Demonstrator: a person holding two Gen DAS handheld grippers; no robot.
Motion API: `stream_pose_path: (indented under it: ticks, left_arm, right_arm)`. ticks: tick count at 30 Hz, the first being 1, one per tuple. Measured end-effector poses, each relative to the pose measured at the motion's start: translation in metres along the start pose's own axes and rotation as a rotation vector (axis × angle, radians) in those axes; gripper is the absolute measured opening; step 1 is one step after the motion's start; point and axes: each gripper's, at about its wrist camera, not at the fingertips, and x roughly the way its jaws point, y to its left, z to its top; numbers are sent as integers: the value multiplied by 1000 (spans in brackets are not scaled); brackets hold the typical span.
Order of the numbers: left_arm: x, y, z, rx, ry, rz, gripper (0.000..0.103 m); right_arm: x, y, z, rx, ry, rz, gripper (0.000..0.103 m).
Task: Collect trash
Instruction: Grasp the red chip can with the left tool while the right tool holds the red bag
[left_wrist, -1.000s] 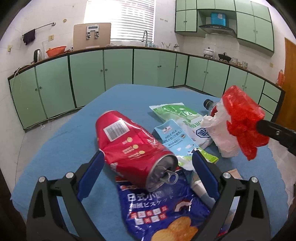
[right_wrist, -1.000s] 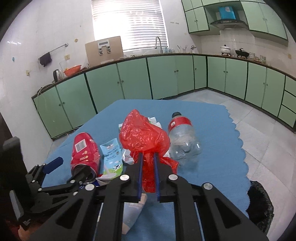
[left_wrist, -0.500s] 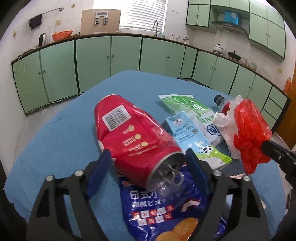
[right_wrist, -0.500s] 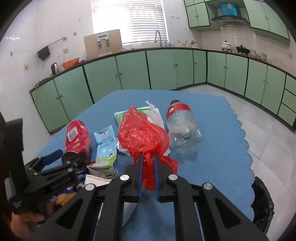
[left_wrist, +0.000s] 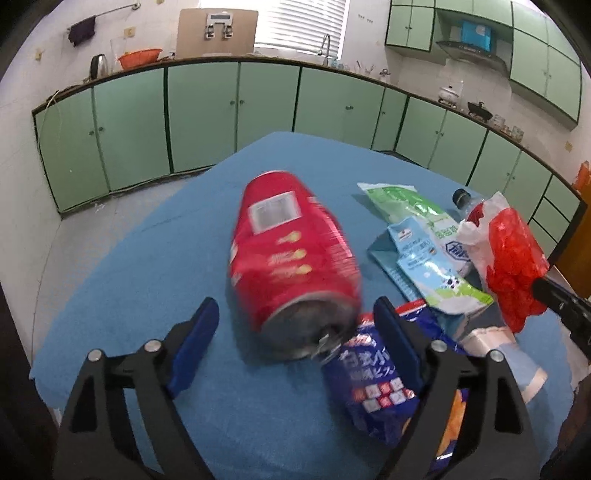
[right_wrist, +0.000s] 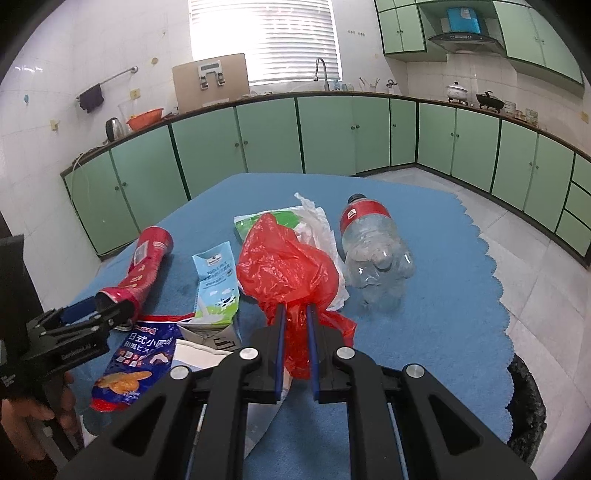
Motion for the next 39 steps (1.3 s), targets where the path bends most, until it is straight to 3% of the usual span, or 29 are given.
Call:
stream_pose_path:
  ticks: [8, 15, 18, 23, 32, 34, 39]
  left_arm:
    - [17, -5, 11, -9, 8, 30, 90]
    - [41, 7, 18, -22, 91, 34, 90]
    - [45, 12, 17, -43, 97, 27, 81]
    - [39, 13, 15, -58, 76, -1, 76]
    - [19, 2, 4, -51, 75, -125, 68]
    - [17, 0, 3, -37, 72, -141, 57]
    - [12, -9, 5, -17, 49, -179, 55]
  right_arm:
    - [0, -1, 0, -4, 3, -5, 11]
    - [1, -1, -1, -2, 4, -6, 11]
    - [1, -2, 0, -2, 6, -8, 11]
    - [1, -3, 2, 2, 2, -9, 11]
    - [0, -1, -1, 4, -1, -15, 11]
    - [0, -2, -1, 9, -3, -16, 11]
    - [-1, 0, -1, 9, -4, -16, 11]
